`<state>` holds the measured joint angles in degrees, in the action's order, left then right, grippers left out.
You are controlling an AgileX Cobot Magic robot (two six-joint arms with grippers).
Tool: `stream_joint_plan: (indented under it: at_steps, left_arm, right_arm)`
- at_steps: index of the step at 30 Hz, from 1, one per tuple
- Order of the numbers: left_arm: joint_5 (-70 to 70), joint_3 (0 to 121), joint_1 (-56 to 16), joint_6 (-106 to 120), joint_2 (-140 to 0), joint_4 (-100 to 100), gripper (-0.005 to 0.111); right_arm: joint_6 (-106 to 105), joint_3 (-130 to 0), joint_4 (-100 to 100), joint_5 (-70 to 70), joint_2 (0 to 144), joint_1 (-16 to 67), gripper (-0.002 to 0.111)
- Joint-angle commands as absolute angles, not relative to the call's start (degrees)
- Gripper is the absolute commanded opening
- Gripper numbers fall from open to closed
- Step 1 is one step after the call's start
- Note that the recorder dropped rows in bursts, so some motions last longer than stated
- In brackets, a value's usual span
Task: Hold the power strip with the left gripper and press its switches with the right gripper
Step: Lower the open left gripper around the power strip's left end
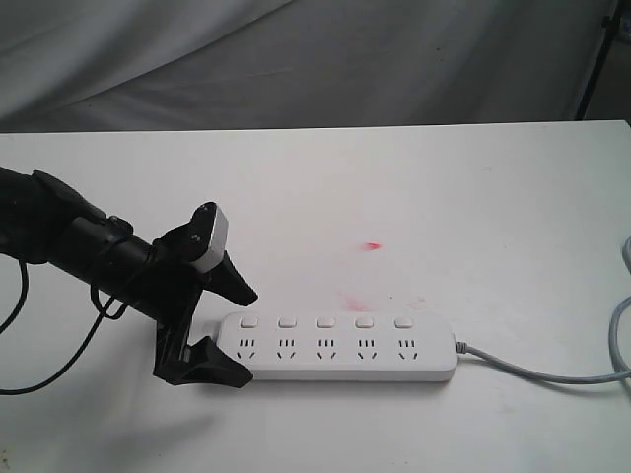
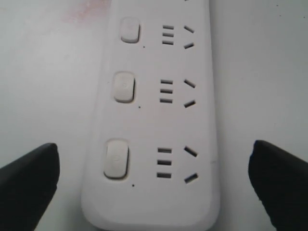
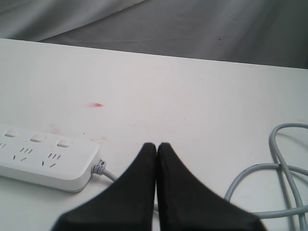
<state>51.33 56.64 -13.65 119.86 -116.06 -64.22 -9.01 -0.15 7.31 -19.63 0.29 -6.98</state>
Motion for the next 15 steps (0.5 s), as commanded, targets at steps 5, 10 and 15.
stream_joint_plan:
  at_steps: [5, 10, 15]
  left_arm:
    - [51.4, 56.9, -13.9, 119.9, -116.1, -65.1, 0.102]
    - [51.4, 56.9, -13.9, 119.9, -116.3, -65.1, 0.102]
    - [51.4, 56.6, -13.9, 119.9, -116.3, -65.1, 0.102]
  right_arm:
    - [-9.1, 0.0, 7.4, -19.6, 0.0, -7.4, 0.000]
    - [-9.1, 0.0, 7.4, -19.6, 0.0, -7.4, 0.000]
    - [-9.1, 0.0, 7.4, -19.6, 0.0, -7.4, 0.000]
